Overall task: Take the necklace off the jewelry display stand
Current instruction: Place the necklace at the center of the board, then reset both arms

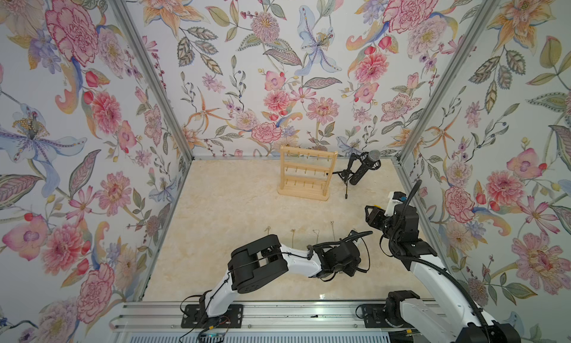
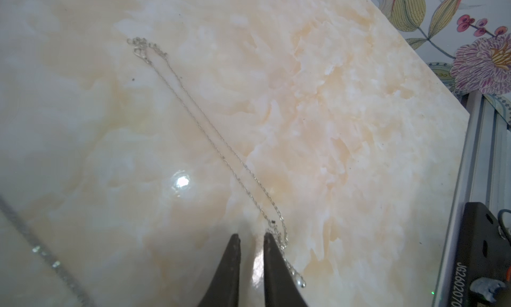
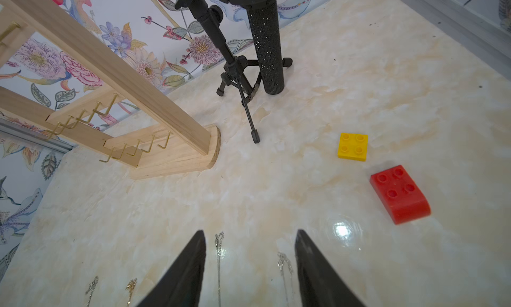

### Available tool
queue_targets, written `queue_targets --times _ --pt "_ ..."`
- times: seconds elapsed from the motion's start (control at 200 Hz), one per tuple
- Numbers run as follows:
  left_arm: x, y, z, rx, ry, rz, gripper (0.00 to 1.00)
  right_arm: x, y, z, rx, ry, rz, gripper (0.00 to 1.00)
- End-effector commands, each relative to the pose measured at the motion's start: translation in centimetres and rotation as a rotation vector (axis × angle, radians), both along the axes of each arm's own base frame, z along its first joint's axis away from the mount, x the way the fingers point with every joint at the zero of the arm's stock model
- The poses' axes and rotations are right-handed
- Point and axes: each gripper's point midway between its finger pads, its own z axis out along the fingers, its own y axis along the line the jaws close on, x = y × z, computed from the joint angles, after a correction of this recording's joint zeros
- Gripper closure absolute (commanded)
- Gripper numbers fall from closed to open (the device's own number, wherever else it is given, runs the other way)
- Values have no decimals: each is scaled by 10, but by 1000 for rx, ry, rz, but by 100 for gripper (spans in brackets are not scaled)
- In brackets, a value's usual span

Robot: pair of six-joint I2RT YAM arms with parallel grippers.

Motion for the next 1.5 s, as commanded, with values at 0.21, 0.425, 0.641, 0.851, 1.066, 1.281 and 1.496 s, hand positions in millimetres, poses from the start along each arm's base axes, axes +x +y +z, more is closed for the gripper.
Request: queue_targets --times 0.21,0.425,0.641,0.851,1.066,1.281,1.496 --pt "15 21 112 -65 -232 29 67 -33 -21 11 -22 -83 -83 41" --pt "20 49 162 -89 -338 71 54 -50 -23 15 -18 -111 -88 37" --pt "28 83 195 -77 -425 140 42 -65 -17 25 16 -139 -56 34" --pt "32 118 224 -73 -487 215 22 -75 -6 37 22 -176 16 32" --pt "39 157 250 -64 -543 307 3 -80 3 50 46 -214 72 0" --pt "48 203 269 -29 -574 404 1 -82 8 63 53 -239 103 0" --pt "60 250 282 -34 -579 488 1 -82 7 84 49 -293 101 0"
